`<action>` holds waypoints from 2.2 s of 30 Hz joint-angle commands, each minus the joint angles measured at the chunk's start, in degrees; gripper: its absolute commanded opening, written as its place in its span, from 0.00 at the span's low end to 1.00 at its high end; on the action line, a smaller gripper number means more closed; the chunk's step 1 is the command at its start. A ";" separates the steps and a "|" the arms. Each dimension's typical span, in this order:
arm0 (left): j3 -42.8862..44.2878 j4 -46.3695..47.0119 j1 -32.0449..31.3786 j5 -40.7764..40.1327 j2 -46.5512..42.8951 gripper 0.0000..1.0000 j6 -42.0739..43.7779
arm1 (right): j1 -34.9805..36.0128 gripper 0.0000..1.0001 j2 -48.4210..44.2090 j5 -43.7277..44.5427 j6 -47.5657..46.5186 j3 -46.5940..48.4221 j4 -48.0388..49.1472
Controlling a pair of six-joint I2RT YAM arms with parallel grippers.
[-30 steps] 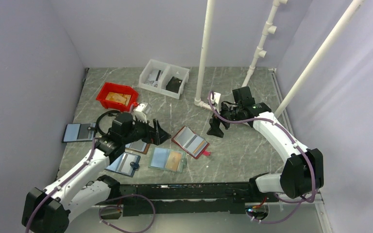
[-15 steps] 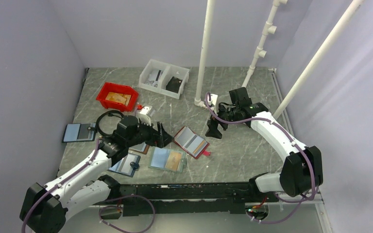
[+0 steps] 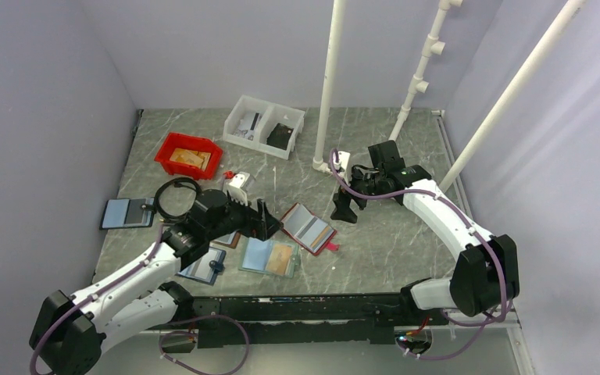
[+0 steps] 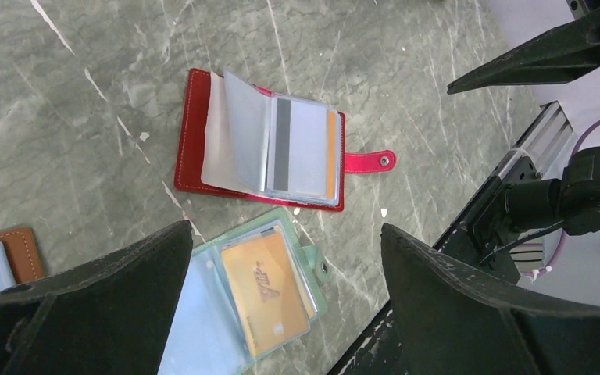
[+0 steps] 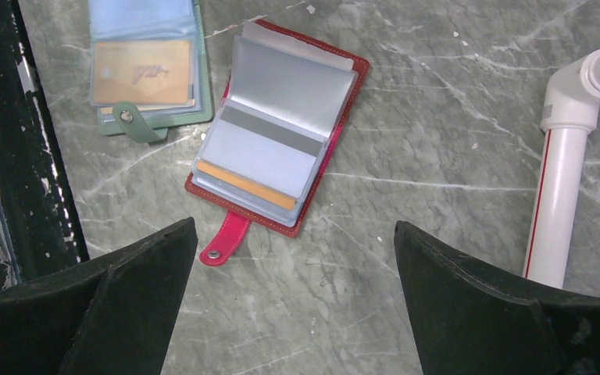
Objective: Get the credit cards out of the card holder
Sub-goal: Remove the credit card from the card holder.
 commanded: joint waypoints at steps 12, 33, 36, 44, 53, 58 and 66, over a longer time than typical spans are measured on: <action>2.74 2.49 -2.83 -5.29 6.93 0.92 -1.11 | 0.16 1.00 2.15 -1.02 0.94 0.56 0.95; 7.42 -4.97 -7.00 -13.78 11.99 0.90 -6.30 | 0.14 1.00 2.18 -0.53 1.54 0.54 1.19; 7.87 -5.16 -7.67 -13.87 12.43 0.89 -6.91 | 0.14 1.00 2.41 -0.39 1.69 0.56 1.18; 8.52 -3.03 -7.97 -12.86 14.93 0.89 -6.86 | 0.14 1.00 2.62 -0.05 1.74 0.55 1.19; 9.07 -1.98 -8.23 -12.21 16.19 0.88 -6.45 | 0.14 1.00 3.13 -0.14 3.00 0.56 1.49; 10.67 -0.62 -8.34 -12.26 19.35 0.78 -6.24 | 0.14 1.00 4.21 -1.15 4.00 0.39 1.60; 16.31 3.95 -8.77 -5.96 29.62 0.69 -5.59 | 0.18 0.99 9.36 -0.77 6.40 3.26 -1.42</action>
